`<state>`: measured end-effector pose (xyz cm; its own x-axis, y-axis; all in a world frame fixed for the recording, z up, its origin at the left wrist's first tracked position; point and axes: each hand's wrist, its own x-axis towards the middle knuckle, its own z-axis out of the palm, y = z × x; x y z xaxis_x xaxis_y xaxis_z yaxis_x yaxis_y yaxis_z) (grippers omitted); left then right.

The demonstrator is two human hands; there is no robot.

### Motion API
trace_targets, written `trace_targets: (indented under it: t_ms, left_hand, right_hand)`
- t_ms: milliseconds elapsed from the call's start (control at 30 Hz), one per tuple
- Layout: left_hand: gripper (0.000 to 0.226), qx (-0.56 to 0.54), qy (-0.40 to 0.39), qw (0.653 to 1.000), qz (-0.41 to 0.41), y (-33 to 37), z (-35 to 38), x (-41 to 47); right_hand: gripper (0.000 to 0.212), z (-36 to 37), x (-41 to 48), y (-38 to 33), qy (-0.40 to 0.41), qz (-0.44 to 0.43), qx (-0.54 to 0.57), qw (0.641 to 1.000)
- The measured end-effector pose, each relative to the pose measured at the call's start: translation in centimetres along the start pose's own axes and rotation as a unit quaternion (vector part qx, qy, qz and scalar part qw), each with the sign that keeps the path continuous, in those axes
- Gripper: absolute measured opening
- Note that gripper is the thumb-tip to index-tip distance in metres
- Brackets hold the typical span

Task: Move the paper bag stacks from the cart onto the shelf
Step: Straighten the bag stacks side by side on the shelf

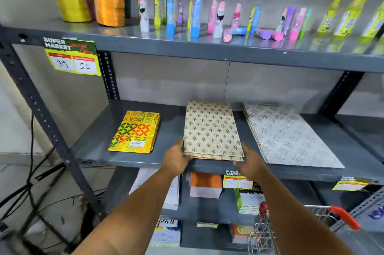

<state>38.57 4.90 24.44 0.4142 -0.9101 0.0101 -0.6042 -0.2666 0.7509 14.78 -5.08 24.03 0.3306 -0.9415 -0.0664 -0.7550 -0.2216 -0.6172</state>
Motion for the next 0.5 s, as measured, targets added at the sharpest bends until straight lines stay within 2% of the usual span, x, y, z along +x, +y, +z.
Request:
trace_targets:
  t_ms: [133,267,400,500]
  left_hand:
    - [0.051,-0.004,-0.018,1.000,-0.016,-0.5,0.5,1.3]
    - [0.050,0.017,0.023,1.000,-0.014,-1.0,1.3,1.6]
    - [0.047,-0.001,0.035,0.999,-0.033,-1.4,1.4,1.9]
    - [0.053,-0.023,0.045,0.997,-0.059,-1.6,1.4,2.0]
  right_hand:
    - [0.095,-0.3,1.6,1.3,-0.039,0.031,0.020,0.999]
    - [0.084,0.6,2.5,1.9,-0.012,0.022,0.004,1.000]
    - [0.078,0.9,2.7,2.7,0.023,0.046,0.055,0.997]
    - [0.071,1.2,2.6,3.2,0.039,0.047,0.078,0.995]
